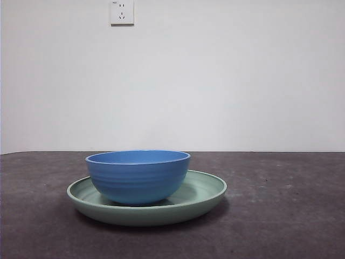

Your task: Pick up the blue bowl, put it on the green plate, put it on desk

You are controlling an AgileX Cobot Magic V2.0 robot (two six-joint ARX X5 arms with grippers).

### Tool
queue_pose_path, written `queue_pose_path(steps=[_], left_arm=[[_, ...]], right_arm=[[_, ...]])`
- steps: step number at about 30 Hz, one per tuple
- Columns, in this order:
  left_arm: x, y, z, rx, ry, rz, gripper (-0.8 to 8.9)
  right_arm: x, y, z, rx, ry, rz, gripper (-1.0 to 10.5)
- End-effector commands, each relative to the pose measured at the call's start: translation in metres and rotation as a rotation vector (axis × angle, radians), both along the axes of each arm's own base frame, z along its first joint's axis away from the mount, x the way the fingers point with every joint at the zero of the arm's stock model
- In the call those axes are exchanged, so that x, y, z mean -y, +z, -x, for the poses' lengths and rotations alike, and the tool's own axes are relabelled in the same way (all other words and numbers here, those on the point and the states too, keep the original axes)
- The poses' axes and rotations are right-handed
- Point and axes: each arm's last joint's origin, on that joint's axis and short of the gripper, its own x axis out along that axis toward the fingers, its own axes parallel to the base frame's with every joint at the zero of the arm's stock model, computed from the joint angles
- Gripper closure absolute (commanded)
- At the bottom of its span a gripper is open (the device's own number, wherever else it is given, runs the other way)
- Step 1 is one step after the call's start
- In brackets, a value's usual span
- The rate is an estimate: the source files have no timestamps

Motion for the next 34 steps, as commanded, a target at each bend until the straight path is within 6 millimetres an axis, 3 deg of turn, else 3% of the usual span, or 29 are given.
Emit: queue_pose_path(steps=[1,7,13,18,21,27,30,34], left_arm=[[0.000,-0.007,-0.001,-0.025,0.003,-0.009,7.86],[0.000,-0.007,-0.001,-0.025,0.003,-0.009,7.86],[0.000,-0.007,-0.001,-0.025,0.003,-0.009,7.86],[0.000,-0.007,-0.001,-0.025,0.003,-0.009,7.86],[0.000,-0.007,-0.001,-0.025,0.003,-0.009,7.86],[0.000,-0.007,-0.001,-0.025,0.003,-0.009,7.86],[0.000,-0.007,-0.001,-0.025,0.003,-0.009,7.86],[0.000,-0.007,-0.001,-0.025,0.003,-0.009,7.86]], right_arm=[[0.000,0.004,0.000,0.023,0.012,-0.005,9.4],[0.008,0.005,0.006,0.047,-0.066,-0.025,9.4],[0.019,-0.017,-0.001,0.385,-0.246,-0.022,9.4],[0.027,-0.077,-0.022,0.638,-0.420,-0.048,9.4],[0.032,-0.126,-0.033,0.680,-0.493,-0.036,9.4],[0.038,-0.199,-0.052,0.705,-0.586,-0.011,9.4],[0.038,-0.220,-0.056,0.718,-0.587,-0.013,9.4],[0.038,-0.234,-0.056,0.681,-0.600,-0.004,9.4]])
